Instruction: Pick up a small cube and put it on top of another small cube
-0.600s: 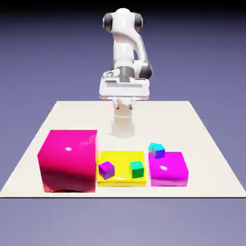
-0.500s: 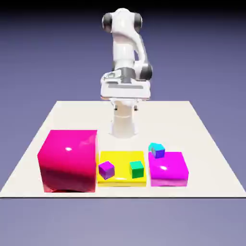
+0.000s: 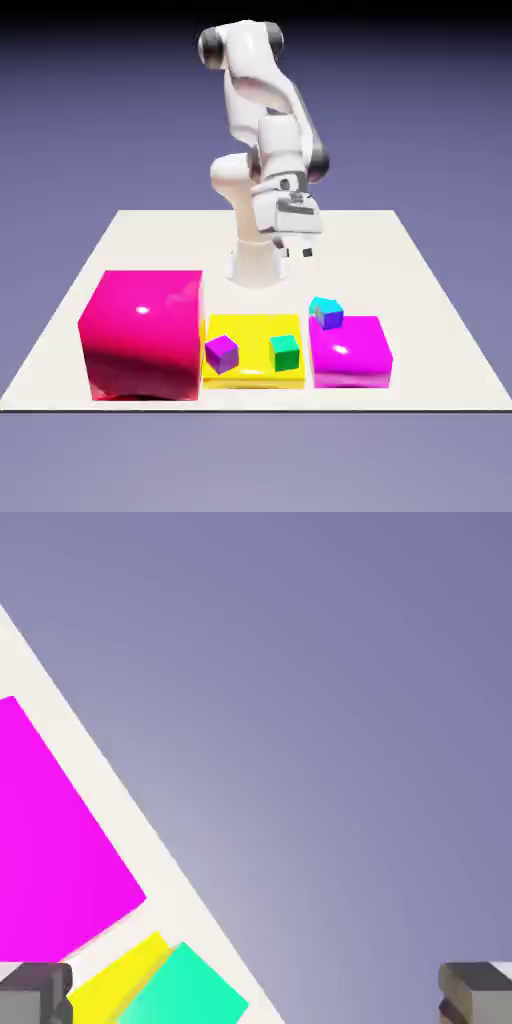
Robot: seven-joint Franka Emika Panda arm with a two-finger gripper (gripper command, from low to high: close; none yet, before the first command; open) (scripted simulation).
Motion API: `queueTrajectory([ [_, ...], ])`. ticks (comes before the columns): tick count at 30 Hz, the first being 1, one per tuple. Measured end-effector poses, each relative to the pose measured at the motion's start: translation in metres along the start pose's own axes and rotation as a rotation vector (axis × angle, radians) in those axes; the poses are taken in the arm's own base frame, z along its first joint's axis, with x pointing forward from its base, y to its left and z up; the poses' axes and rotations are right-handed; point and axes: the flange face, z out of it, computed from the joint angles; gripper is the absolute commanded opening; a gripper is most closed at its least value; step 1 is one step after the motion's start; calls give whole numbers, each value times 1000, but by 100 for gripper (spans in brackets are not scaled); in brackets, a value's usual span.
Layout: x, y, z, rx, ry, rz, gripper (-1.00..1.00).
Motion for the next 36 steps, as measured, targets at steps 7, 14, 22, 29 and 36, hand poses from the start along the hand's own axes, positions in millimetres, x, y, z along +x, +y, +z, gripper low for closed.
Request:
queueTrajectory([
  [7,-14,-29,23,70,-84,-390,0],
  [14,-32,-58,43,158,-152,-783,0],
  [22,-56,-89,63,279,-209,-1236,0],
  [29,-80,-113,78,405,-241,-1630,0],
  [36,-105,-135,89,550,-254,-2021,0],
])
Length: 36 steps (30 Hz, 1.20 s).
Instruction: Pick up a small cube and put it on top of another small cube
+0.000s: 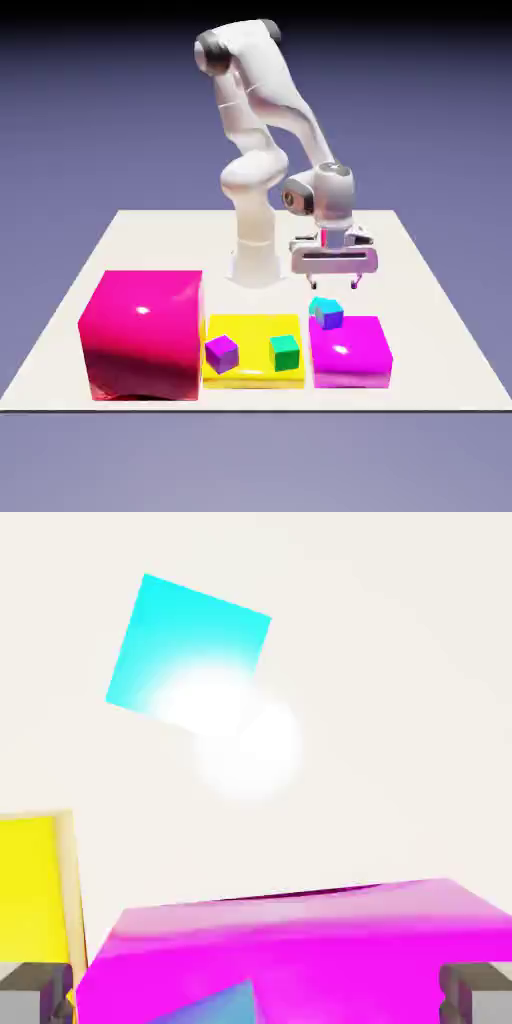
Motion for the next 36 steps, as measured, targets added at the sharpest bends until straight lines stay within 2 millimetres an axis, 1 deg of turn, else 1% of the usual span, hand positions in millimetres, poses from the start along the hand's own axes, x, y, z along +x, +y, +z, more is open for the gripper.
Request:
queueTrajectory([
  [10,34,-12,30,138,24,-578,0],
  [19,59,-28,53,259,77,-1078,0],
  [20,59,-28,53,259,77,-1078,0],
  [23,59,-27,68,254,76,-1079,0],
  [25,60,-28,81,253,75,-1086,0],
  [27,57,-31,94,254,75,-1080,0],
  [30,56,-39,116,258,77,-1078,0],
  [31,56,-41,121,259,77,-1078,-100],
  [33,56,-41,121,259,77,-1078,-100],
  [36,57,-33,99,254,75,-1079,-100],
])
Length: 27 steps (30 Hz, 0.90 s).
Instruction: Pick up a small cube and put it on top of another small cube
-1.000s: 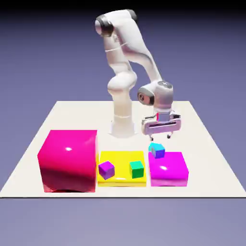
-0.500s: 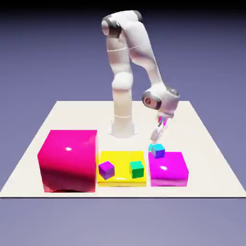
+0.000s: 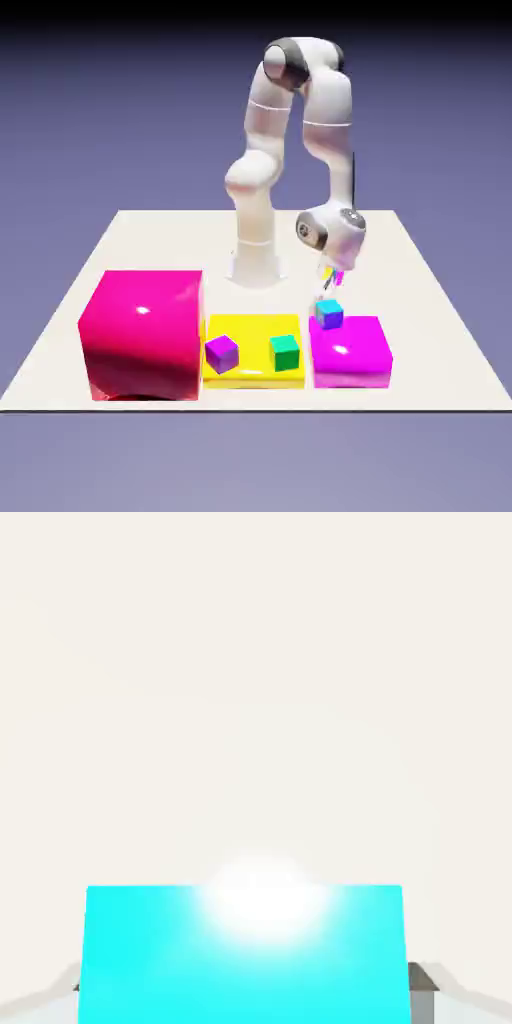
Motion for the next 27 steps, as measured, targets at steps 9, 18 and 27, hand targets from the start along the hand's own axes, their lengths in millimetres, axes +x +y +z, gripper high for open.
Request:
queueTrajectory([
  [9,-15,-12,-64,-35,-8,95,-100],
  [18,-114,-112,-138,-272,17,848,-100],
  [27,-123,-267,-113,-316,243,1790,-100],
])
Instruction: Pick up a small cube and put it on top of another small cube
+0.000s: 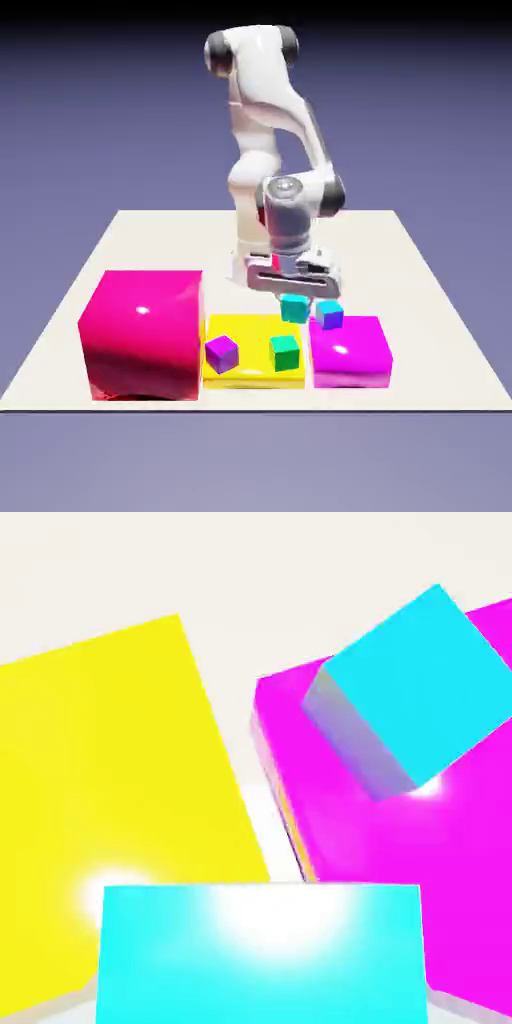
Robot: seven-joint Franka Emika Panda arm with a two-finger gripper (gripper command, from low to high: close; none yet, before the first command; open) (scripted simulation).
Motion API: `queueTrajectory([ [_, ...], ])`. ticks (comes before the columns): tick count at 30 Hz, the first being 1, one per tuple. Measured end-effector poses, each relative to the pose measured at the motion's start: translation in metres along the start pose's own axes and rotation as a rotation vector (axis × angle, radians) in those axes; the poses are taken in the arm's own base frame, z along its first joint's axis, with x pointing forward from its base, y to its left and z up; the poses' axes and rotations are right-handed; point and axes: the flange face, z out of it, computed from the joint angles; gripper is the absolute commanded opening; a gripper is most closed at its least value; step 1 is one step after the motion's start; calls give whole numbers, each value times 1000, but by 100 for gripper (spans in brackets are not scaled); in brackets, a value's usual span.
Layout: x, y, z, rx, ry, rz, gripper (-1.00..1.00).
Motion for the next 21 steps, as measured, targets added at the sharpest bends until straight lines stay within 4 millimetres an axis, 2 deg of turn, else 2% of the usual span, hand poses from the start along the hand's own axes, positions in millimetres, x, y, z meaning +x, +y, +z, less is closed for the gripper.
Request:
queueTrajectory([
  [8,-123,0,-46,-78,97,787,-100],
  [10,-127,-1,-49,-83,102,810,-100],
  [12,-125,3,-38,-90,101,805,-100],
  [18,-126,7,13,-86,101,808,-100],
  [19,-127,7,21,-83,102,810,100],
  [21,-127,7,21,-85,103,810,100],
])
